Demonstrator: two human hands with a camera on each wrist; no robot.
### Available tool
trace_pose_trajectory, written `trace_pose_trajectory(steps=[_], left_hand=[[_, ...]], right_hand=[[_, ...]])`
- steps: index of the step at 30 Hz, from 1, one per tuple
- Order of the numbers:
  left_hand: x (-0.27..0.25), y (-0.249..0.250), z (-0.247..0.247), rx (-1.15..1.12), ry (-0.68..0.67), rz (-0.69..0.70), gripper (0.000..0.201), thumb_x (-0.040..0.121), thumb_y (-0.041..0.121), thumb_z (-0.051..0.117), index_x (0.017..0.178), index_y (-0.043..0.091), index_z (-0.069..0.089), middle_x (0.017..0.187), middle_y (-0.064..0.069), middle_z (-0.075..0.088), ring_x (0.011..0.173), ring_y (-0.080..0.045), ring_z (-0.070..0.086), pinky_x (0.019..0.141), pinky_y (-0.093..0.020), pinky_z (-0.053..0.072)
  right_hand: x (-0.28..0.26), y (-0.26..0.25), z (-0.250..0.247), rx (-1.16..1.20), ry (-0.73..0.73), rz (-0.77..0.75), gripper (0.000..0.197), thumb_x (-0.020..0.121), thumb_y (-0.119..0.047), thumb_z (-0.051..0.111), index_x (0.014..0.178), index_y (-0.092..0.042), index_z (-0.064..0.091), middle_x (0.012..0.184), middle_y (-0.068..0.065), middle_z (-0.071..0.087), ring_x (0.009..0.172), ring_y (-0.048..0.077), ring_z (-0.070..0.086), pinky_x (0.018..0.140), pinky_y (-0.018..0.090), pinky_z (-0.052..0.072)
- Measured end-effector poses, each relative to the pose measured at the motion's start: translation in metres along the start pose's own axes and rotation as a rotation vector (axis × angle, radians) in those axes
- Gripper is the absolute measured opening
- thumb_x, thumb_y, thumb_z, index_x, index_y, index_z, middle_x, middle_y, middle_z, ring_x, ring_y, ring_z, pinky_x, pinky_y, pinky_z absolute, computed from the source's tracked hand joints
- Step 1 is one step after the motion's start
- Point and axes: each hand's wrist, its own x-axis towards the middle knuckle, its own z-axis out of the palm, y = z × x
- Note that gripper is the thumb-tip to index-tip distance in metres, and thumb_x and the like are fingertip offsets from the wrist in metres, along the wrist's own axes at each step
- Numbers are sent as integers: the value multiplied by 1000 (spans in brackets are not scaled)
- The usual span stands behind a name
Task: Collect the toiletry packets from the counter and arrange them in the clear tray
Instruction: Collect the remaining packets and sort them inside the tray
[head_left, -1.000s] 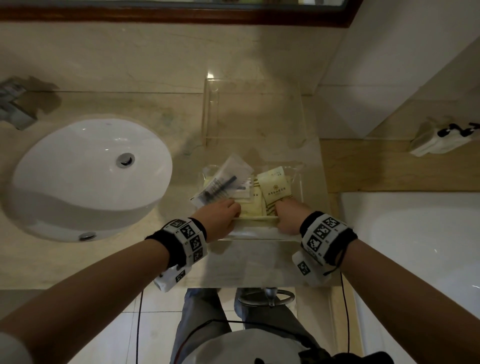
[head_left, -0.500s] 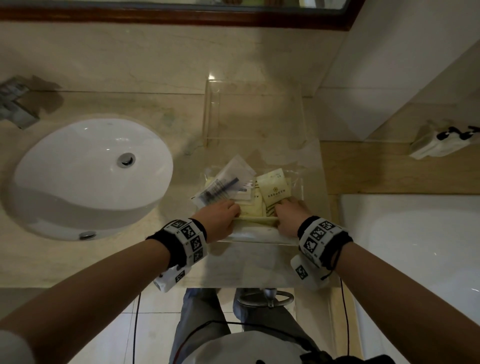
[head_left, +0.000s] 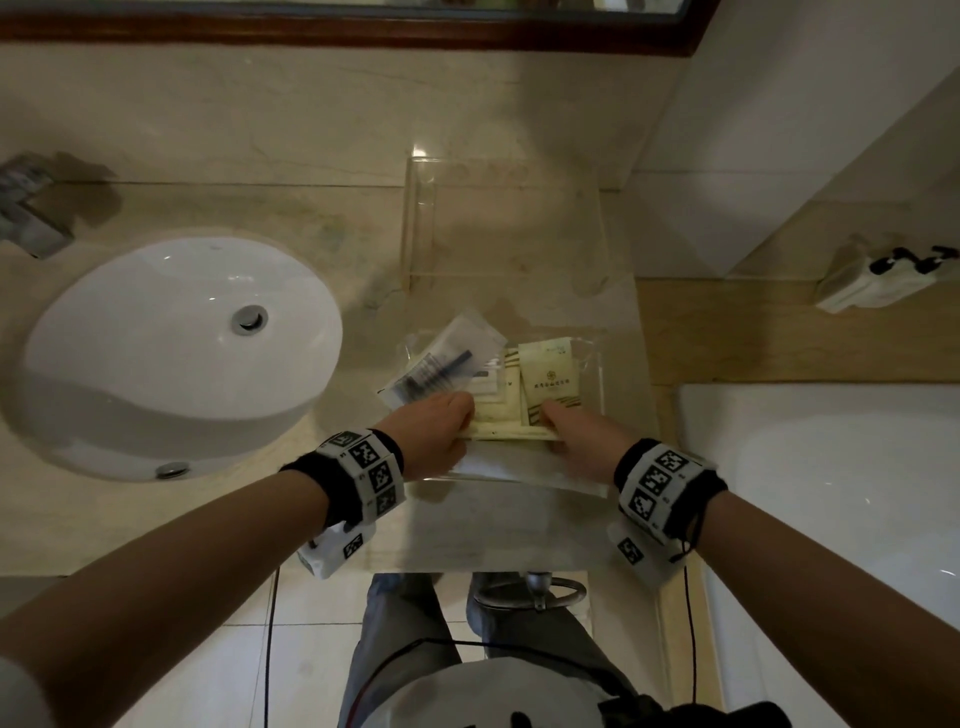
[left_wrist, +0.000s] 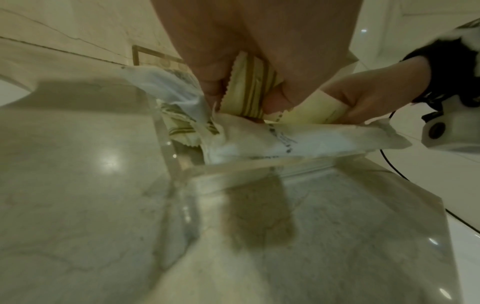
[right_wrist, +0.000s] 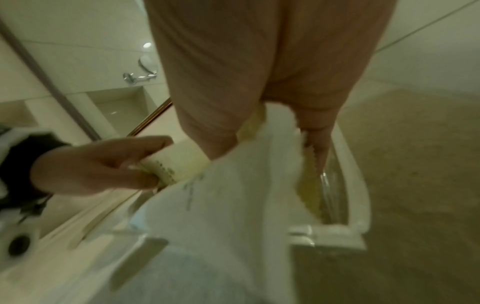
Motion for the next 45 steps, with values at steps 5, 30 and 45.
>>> trace_pose_trajectory(steps=[5,30,45], left_hand=[[1,0,1,-11,-23,-19,25,88,15,46,113,16,47,116,-6,55,103,-23,54,87,-31,45],[6,-6,4,96,6,19,36,87,44,55,105,14,46,109,-4,57,82,-13,44,77,-25,42],[-2,-4,-8,57,-39,14,27,89,30,52,113,17,48,111,-4,59,87,-20,55,73,-25,41]], right_hand=[[2,1,-8,207,-42,53,20,89,-17,58,108,-13,54,100,-1,52,89,17,50,74,27,40],[0,1,-7,-106,18,-49,29,90,-26,49,114,-15,36,111,10,59,90,28,60,73,38,53],[-12,15,-21,608,24,-142,9,87,-15,61,91,-16,54,87,-5,55,76,4,51,64,17,40]])
